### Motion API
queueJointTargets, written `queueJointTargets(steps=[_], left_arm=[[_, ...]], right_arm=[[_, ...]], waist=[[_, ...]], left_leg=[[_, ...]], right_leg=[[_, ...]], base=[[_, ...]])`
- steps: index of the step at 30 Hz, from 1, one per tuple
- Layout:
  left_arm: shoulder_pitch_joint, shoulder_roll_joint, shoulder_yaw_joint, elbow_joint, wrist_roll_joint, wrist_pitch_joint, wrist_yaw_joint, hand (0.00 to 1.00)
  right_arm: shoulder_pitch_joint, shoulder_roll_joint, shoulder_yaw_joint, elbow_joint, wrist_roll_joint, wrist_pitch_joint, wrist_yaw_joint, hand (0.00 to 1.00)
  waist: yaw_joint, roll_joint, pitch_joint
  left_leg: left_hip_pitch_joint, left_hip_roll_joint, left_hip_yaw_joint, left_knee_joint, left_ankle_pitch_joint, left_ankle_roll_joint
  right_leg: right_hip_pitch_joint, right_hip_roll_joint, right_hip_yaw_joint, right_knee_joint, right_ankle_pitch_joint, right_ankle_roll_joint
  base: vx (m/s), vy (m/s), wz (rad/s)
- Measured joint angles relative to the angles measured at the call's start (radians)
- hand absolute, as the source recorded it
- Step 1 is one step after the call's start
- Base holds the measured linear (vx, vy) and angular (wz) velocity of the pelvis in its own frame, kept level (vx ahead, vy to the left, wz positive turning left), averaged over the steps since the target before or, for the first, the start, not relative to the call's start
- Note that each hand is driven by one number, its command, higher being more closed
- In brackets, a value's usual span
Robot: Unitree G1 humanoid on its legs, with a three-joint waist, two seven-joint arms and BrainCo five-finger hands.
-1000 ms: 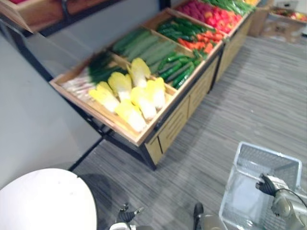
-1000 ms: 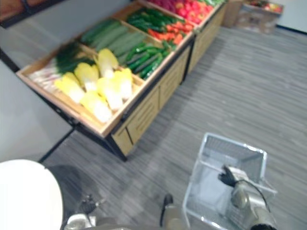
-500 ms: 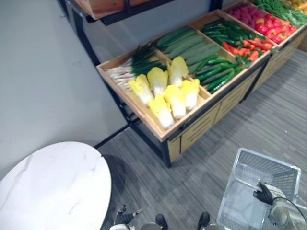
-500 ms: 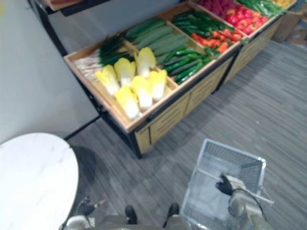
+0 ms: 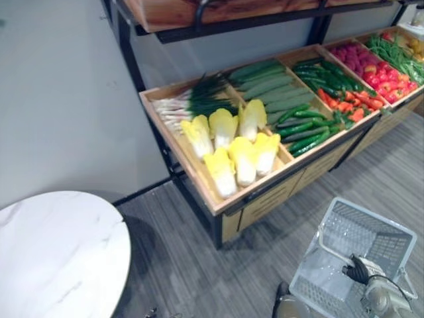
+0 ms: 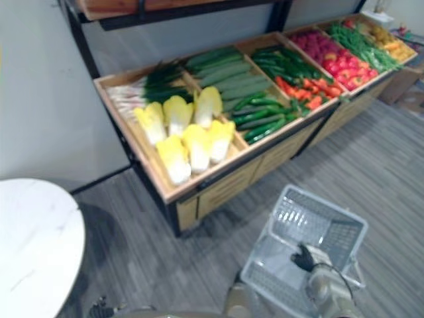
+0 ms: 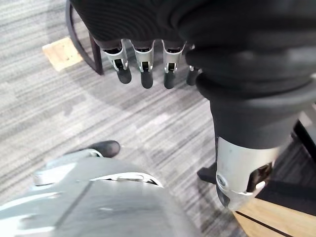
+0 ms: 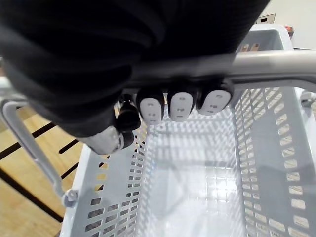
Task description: Pick vegetable in the basket
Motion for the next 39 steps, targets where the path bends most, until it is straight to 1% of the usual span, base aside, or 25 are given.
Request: queueJointTargets(steps=[1,2,3,4,5,6,7,8,10,11,12,13,14,16,18,20,21,23,24,28,30,31,34,37,39], left_arm=[[-0.014,-0.006,0.004,0.013,0.0,0.004,0.001,0.0],[-0.021,-0.026,0.002,0.02,0.0,0.003,-0.001,0.0],[-0.035,-0.058,0.003,0.021,0.001,0.0,-0.002,0.0],[-0.039,-0.069,0.005,0.02,0.001,-0.001,-0.003,0.0],[-0.044,-0.083,0.011,0.017,0.001,-0.002,-0.002,0.0],[-0.044,-0.085,0.02,0.003,0.0,-0.005,-0.002,0.0],[-0.045,-0.085,0.028,-0.001,-0.001,-0.005,-0.001,0.0],[-0.048,-0.084,0.036,-0.009,-0.002,-0.005,0.003,0.0],[-0.063,-0.084,0.036,-0.009,-0.004,-0.002,0.007,0.0],[-0.067,-0.085,0.032,-0.013,-0.006,-0.001,0.009,0.0],[-0.074,-0.087,0.025,-0.023,-0.013,-0.001,0.01,0.0],[-0.077,-0.092,0.019,-0.042,-0.018,-0.002,0.012,0.0],[-0.08,-0.092,0.018,-0.05,-0.018,-0.002,0.012,0.0],[-0.073,-0.092,0.001,-0.089,-0.018,-0.003,0.017,0.0],[-0.079,-0.092,-0.014,-0.124,-0.018,-0.007,0.02,0.0],[-0.085,-0.095,-0.02,-0.156,-0.019,-0.007,0.027,0.0],[-0.084,-0.097,-0.02,-0.188,-0.02,-0.008,0.041,0.0],[-0.084,-0.097,-0.017,-0.263,-0.022,-0.009,0.062,0.0],[-0.083,-0.097,-0.016,-0.337,-0.04,-0.009,0.082,0.0],[-0.08,-0.101,0.004,-0.591,-0.059,-0.043,0.14,0.0],[-0.081,-0.107,0.017,-0.737,-0.056,-0.056,0.173,0.0],[-0.083,-0.117,0.025,-0.794,-0.053,-0.062,0.184,0.0],[-0.078,-0.121,0.051,-0.942,-0.015,-0.07,0.24,0.0],[-0.079,-0.121,0.072,-1.011,0.04,-0.071,0.285,0.0],[-0.079,-0.121,0.071,-1.022,0.048,-0.071,0.291,0.0]], right_arm=[[-0.008,-0.001,-0.016,0.015,0.0,0.003,0.0,1.0],[-0.018,-0.004,-0.031,0.023,0.0,0.01,0.0,1.0],[-0.027,-0.016,-0.046,0.027,0.0,0.022,0.0,1.0],[-0.028,-0.022,-0.046,0.033,0.0,0.022,0.0,1.0],[-0.028,-0.028,-0.046,0.038,0.0,0.022,0.001,1.0],[-0.026,-0.027,-0.045,0.038,0.0,0.021,0.001,1.0],[-0.023,-0.028,-0.045,0.039,0.002,0.021,0.0,1.0],[-0.016,-0.029,-0.047,0.04,0.007,0.022,0.0,1.0],[-0.001,-0.029,-0.057,0.048,0.028,0.022,0.0,1.0],[0.006,-0.029,-0.065,0.053,0.03,0.021,0.0,1.0],[0.027,-0.029,-0.081,0.057,0.035,0.022,-0.001,1.0],[0.044,-0.031,-0.098,0.057,0.035,0.022,-0.003,1.0],[0.045,-0.029,-0.105,0.057,0.035,0.023,-0.003,1.0],[0.043,-0.027,-0.108,0.053,0.035,0.023,-0.004,1.0],[0.051,-0.025,-0.112,0.049,0.035,0.024,-0.004,1.0],[0.074,-0.026,-0.121,0.028,0.036,0.024,-0.01,1.0],[0.081,-0.026,-0.131,0.026,0.037,0.024,-0.026,1.0],[0.081,-0.026,-0.134,0.026,0.039,0.023,-0.037,1.0],[0.081,-0.026,-0.135,0.026,0.04,0.021,-0.04,1.0],[0.081,-0.026,-0.156,0.038,0.047,0.014,-0.042,1.0],[0.083,-0.026,-0.176,0.043,0.047,0.012,-0.042,1.0],[0.083,-0.027,-0.19,0.047,0.047,0.012,-0.042,1.0],[0.087,-0.027,-0.194,0.076,0.047,0.005,-0.042,1.0],[0.095,-0.027,-0.194,0.078,0.047,0.005,-0.042,1.0],[0.093,-0.027,-0.193,0.084,0.047,0.005,-0.042,1.0]], waist=[[0.003,0.016,0.011],[0.003,0.039,0.013],[0.003,0.082,0.013],[0.0,0.097,0.01],[0.001,0.116,0.008],[0.0,0.117,0.006],[-0.002,0.121,0.003],[-0.009,0.107,0.008],[-0.016,0.108,0.007],[-0.027,0.1,0.011],[-0.03,0.103,0.008],[-0.026,0.093,0.013],[-0.023,0.093,0.013],[-0.02,0.093,0.013],[-0.021,0.097,0.012],[-0.023,0.109,0.007],[-0.024,0.122,0.006],[-0.015,0.128,0.004],[-0.012,0.127,0.004],[-0.002,0.131,0.005],[-0.003,0.137,0.004],[-0.004,0.148,0.002],[-0.003,0.138,0.004],[-0.006,0.138,-0.001],[-0.022,0.14,-0.002]], left_leg=[[0.019,0.035,-0.008,-0.004,-0.006,-0.043],[0.021,0.069,-0.016,-0.007,-0.001,-0.046],[0.024,0.101,-0.023,-0.017,0.024,-0.047],[0.024,0.116,-0.016,-0.026,0.048,-0.059],[0.025,0.14,-0.022,-0.041,0.1,-0.069],[0.014,0.151,-0.025,-0.036,0.156,-0.068],[0.0,0.155,-0.03,-0.025,0.179,-0.068],[-0.042,0.159,-0.052,0.015,0.219,-0.047],[-0.089,0.162,-0.051,0.056,0.294,-0.004],[-0.101,0.162,-0.045,0.058,0.336,0.035],[-0.098,0.163,-0.019,0.041,0.397,0.051],[-0.098,0.159,0.008,0.042,0.413,0.057],[-0.101,0.148,0.012,0.051,0.399,0.052],[-0.104,0.069,0.001,0.047,0.291,0.056],[-0.107,0.024,0.005,0.004,0.252,0.061],[-0.096,0.014,-0.008,-0.042,0.247,0.055],[-0.093,0.014,-0.025,-0.05,0.223,0.056],[-0.089,-0.002,-0.023,-0.048,0.201,0.058],[-0.086,-0.013,-0.021,-0.048,0.192,0.068],[-0.078,-0.03,-0.018,-0.035,0.142,0.067],[-0.077,-0.029,-0.016,-0.033,0.091,0.069],[-0.074,-0.028,-0.016,-0.032,0.062,0.068],[-0.059,-0.052,0.012,-0.013,0.027,0.079],[-0.059,-0.064,0.033,-0.002,0.014,0.084],[-0.06,-0.065,0.033,-0.004,0.014,0.084]], right_leg=[[-0.001,0.028,-0.002,0.033,0.049,0.073],[-0.002,0.059,-0.022,0.043,0.028,0.058],[-0.01,0.097,-0.041,0.072,-0.002,0.042],[-0.017,0.111,-0.047,0.088,-0.013,0.028],[-0.024,0.132,-0.062,0.112,-0.033,0.006],[-0.024,0.147,-0.078,0.129,-0.053,-0.011],[-0.022,0.148,-0.085,0.132,-0.06,-0.018],[-0.016,0.145,-0.108,0.131,-0.072,-0.031],[0.005,0.137,-0.142,0.124,-0.081,-0.045],[0.029,0.134,-0.17,0.109,-0.084,-0.051],[0.061,0.131,-0.199,0.085,-0.086,-0.055],[0.083,0.126,-0.213,0.06,-0.087,-0.061],[0.091,0.126,-0.215,0.05,-0.088,-0.064],[0.107,0.12,-0.22,0.02,-0.086,-0.06],[0.104,0.121,-0.224,0.01,-0.085,-0.057],[0.097,0.124,-0.228,0.007,-0.073,-0.045],[0.092,0.131,-0.226,0.007,-0.066,-0.041],[0.086,0.125,-0.209,0.001,-0.045,-0.033],[0.088,0.118,-0.199,-0.016,-0.027,-0.027],[0.106,0.115,-0.165,-0.077,0.024,-0.01],[0.113,0.121,-0.155,-0.103,0.046,0.003],[0.12,0.124,-0.154,-0.118,0.056,0.004],[0.153,0.11,-0.119,-0.185,0.102,0.019],[0.159,0.105,-0.099,-0.224,0.126,0.024],[0.162,0.105,-0.099,-0.235,0.129,0.026]], base=[[0.27,-0.503,0.17],[0.27,-0.434,0.04],[0.2,-0.292,0.06],[0.23,-0.32,0.08],[0.18,-0.322,0.11],[0.2,-0.398,0.14],[0.18,-0.373,0.3],[0.16,-0.342,0.46],[0.11,-0.212,0.58],[0.1,-0.197,0.75],[0.1,-0.192,0.8],[0.08,-0.158,0.54],[0.02,-0.06,0.25],[0.01,-0.007,0.11],[0.0,0.056,0.2],[0.01,0.081,0.19],[0.01,0.103,-0.07],[0.01,0.131,-0.15],[0.0,0.163,-0.19],[-0.04,0.146,-0.21],[-0.07,0.108,-0.17],[-0.05,0.1,-0.16],[-0.04,0.128,-0.26],[-0.01,0.072,-0.21],[0.04,0.01,-0.04]])
